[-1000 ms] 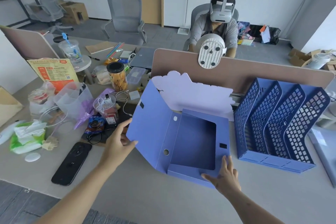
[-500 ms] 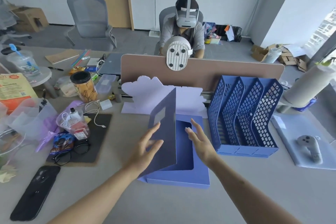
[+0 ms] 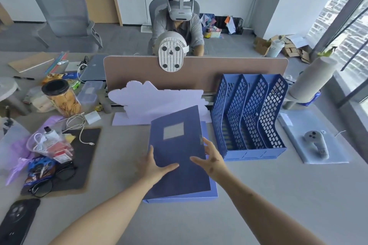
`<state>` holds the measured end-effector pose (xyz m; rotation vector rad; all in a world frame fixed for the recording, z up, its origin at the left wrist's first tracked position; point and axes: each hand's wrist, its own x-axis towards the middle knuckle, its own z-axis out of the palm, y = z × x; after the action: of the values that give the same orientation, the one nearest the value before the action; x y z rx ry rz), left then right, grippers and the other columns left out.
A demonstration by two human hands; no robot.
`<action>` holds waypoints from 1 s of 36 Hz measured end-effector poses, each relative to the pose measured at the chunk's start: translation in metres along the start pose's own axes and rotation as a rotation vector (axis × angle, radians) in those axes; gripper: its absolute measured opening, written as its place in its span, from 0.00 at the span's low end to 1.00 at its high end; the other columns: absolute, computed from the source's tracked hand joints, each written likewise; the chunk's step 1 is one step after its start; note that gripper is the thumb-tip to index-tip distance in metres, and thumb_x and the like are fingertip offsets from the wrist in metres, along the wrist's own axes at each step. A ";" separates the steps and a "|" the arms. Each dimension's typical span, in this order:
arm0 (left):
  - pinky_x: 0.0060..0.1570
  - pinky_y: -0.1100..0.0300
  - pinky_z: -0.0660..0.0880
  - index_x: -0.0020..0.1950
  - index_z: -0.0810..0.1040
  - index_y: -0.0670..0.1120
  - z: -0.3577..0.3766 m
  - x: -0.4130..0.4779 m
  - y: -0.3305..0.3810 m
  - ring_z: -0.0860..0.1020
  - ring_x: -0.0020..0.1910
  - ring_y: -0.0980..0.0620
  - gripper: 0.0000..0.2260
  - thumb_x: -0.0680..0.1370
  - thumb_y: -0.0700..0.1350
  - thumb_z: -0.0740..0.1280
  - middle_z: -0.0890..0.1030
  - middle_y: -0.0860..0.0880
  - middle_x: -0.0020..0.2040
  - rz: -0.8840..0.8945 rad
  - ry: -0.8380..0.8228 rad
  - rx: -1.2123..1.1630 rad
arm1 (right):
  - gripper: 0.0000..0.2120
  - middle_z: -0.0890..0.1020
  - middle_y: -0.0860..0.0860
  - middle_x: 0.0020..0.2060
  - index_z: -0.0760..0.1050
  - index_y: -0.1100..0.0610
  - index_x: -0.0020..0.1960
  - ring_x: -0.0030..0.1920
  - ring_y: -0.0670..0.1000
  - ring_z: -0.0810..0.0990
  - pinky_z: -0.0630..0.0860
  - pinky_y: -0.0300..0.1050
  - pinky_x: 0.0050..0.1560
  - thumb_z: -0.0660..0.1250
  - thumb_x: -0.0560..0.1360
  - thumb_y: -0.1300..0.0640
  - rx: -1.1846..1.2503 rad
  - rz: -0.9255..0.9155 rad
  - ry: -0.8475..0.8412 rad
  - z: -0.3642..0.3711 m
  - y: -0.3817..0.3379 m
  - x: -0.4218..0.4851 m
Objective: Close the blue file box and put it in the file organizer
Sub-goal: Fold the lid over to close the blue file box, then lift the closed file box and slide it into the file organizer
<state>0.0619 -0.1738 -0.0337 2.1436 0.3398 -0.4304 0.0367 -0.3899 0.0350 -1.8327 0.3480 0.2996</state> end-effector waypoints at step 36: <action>0.60 0.43 0.76 0.76 0.37 0.68 0.045 -0.008 0.019 0.54 0.77 0.36 0.61 0.52 0.80 0.67 0.36 0.45 0.80 0.021 0.042 0.527 | 0.42 0.59 0.40 0.69 0.46 0.42 0.78 0.72 0.43 0.59 0.59 0.38 0.68 0.70 0.75 0.57 -0.165 0.070 -0.096 -0.018 0.096 0.026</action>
<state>0.0538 -0.2224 -0.0405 2.6689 0.2443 -0.5052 0.0245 -0.4352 -0.0548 -1.9625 0.3295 0.4754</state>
